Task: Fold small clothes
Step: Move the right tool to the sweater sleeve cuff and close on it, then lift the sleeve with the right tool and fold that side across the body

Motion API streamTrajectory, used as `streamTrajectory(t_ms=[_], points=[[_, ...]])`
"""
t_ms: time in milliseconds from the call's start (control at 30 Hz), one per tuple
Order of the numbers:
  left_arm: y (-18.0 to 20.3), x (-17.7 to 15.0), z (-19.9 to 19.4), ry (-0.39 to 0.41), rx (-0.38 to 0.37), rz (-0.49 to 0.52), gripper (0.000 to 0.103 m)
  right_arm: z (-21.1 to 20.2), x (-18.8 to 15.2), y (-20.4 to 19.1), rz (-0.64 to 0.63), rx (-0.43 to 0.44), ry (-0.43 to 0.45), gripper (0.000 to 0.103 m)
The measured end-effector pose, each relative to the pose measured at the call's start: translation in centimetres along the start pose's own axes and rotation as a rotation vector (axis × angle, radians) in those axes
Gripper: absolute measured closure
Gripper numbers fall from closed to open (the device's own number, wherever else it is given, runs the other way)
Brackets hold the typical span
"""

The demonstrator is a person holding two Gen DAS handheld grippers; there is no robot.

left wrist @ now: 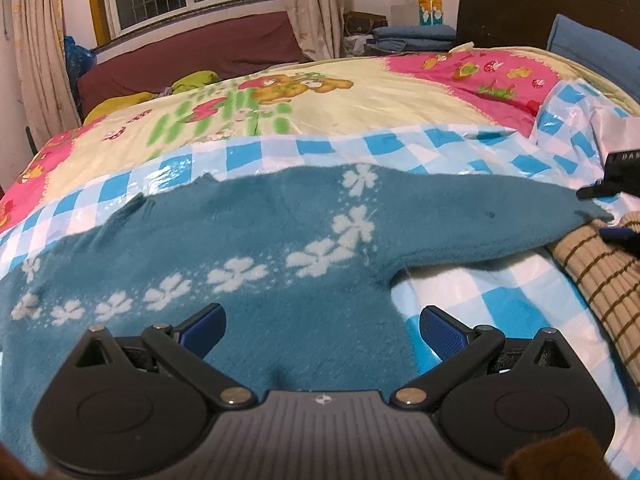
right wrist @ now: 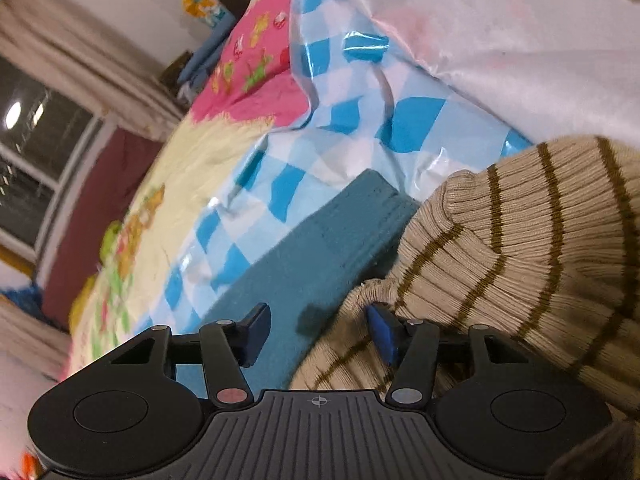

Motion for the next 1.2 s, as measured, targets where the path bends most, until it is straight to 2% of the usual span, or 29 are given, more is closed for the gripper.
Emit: streamTrajectory(t_ms=[100, 200, 333, 467, 533, 633, 767, 867, 1000, 1100, 1200], points=[[-0.6, -0.4, 0.0, -0.014, 0.006, -0.012, 0.0, 0.0, 0.6, -0.1, 0.031, 0.02, 0.024, 0.049], [-0.8, -0.7, 0.0, -0.021, 0.01, -0.018, 0.0, -0.9, 1.2, -0.6, -0.002, 0.027, 0.06, 0.049], [-0.4, -1.1, 0.5, -0.029, 0.007, -0.018, 0.0, -1.3, 2.1, 0.0, -0.024, -0.005, 0.083, 0.049], [0.3, -1.4, 0.6, -0.036, 0.0, -0.003, 0.0, 0.2, 2.2, 1.7, 0.007, -0.063, 0.019, 0.057], [0.5, -1.4, 0.6, -0.036, -0.002, 0.0, 0.0, 0.5, 2.2, 1.9, 0.017, -0.073, 0.005, 0.057], [0.5, -1.4, 0.5, -0.034, -0.001, -0.001, 0.0, 0.3, 2.3, 1.4, 0.016, -0.057, 0.009, 0.053], [0.2, -1.5, 0.6, -0.04, 0.004, -0.007, 0.0, 2.0, 2.4, 1.9, 0.045, -0.077, -0.016, 0.057], [-0.4, -1.9, 0.3, -0.045, 0.015, 0.001, 0.0, 2.5, 2.3, 1.3, 0.041, -0.062, 0.018, 0.057], [-1.9, -2.3, -0.4, -0.042, 0.032, -0.008, 0.0, 2.5, 1.9, 0.9, 0.043, -0.025, 0.021, 0.087], [-3.2, -2.5, -0.9, -0.038, 0.043, -0.026, 0.0, 1.5, 2.0, -0.2, 0.049, 0.029, 0.049, 0.092], [-4.9, -2.6, -1.5, -0.033, 0.058, -0.045, 0.0, 0.2, 2.2, -3.7, -0.013, 0.098, 0.079, 0.093]])
Point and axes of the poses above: each gripper's, at about its wrist camera, not at the fingertips, and z roughly the way its jaws point, y to its right, x to its top, the point moved 10 cm from there along z, roughly the way its jaws point, and after that the axes turned 14 degrees about -z, right-handed, at the moved point
